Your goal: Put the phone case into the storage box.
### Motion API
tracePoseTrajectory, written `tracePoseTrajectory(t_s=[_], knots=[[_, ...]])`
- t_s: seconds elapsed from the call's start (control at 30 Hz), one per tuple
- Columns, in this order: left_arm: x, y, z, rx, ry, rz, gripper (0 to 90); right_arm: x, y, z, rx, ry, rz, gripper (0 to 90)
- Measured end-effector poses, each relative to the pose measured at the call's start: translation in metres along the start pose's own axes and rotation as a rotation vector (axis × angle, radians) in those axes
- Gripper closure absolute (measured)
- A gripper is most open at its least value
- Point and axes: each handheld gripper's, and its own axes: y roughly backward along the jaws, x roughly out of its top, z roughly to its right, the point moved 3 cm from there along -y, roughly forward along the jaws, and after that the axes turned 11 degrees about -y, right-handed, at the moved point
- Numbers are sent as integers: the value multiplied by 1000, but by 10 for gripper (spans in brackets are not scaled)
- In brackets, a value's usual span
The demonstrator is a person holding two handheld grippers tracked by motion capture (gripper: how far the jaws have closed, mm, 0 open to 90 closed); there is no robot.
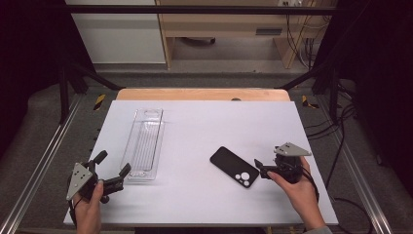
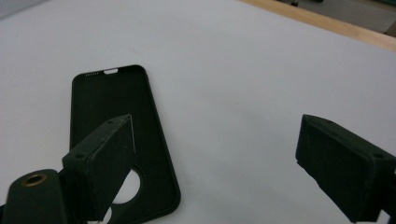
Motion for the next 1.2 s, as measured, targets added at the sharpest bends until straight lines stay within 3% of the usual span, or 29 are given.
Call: tracePoseTrajectory(t_s=[0.1,0.2,0.23,0.43,0.63,0.8,1.2], knots=[[0,0,0,1,2,0,18,10,-5,-2,12,27,-71,145],[0,0,0,0,1,0,18,15,-8,-4,25,42,-102,156],[0,-1,0,-1,1,0,18,19,-12,-5,42,52,-147,169],[0,0,0,-2,3,-1,19,21,-22,-6,49,83,-239,192],[0,2,-2,11,5,5,19,19,-29,-3,76,70,-309,254],[-1,3,-4,14,6,2,19,17,-32,0,83,42,-335,316],[0,1,-2,11,4,2,19,16,-37,5,105,3,-339,509]])
